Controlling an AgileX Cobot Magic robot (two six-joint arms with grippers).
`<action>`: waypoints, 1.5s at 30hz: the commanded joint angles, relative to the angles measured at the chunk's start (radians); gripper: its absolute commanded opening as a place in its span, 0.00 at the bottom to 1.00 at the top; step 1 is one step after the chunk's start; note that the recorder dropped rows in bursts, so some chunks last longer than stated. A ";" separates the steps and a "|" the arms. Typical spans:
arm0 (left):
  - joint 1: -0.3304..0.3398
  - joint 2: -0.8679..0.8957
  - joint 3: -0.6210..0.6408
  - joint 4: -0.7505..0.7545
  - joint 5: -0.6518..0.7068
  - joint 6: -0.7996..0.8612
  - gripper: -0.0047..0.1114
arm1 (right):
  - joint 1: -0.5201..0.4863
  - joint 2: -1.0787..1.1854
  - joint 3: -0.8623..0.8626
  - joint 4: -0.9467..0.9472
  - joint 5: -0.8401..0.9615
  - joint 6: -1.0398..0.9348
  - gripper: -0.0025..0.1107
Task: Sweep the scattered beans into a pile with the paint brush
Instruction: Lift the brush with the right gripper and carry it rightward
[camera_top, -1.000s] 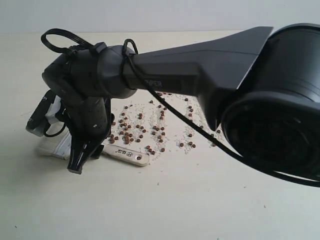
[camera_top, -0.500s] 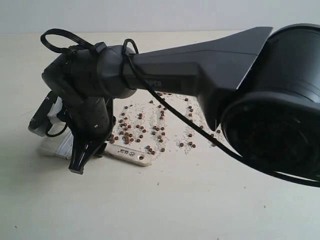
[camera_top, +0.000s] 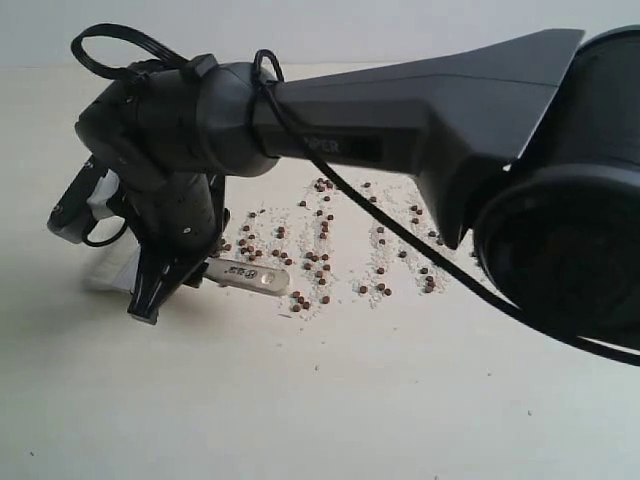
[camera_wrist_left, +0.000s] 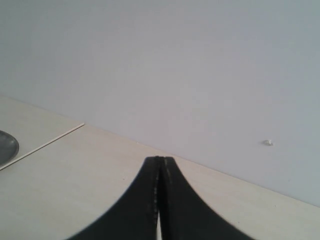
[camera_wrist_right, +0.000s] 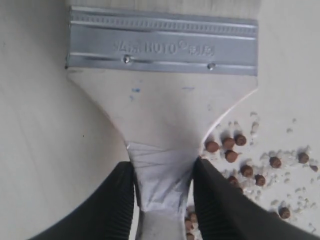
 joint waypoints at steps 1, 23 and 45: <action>-0.001 -0.005 0.003 0.001 -0.005 0.003 0.04 | -0.002 -0.051 0.001 -0.022 -0.020 0.031 0.02; -0.001 -0.005 0.003 0.001 -0.005 0.003 0.04 | -0.030 -0.278 0.178 -0.137 -0.106 0.260 0.02; -0.001 -0.005 0.003 0.001 -0.005 0.003 0.04 | -0.178 -0.958 0.825 -0.111 -0.155 0.369 0.02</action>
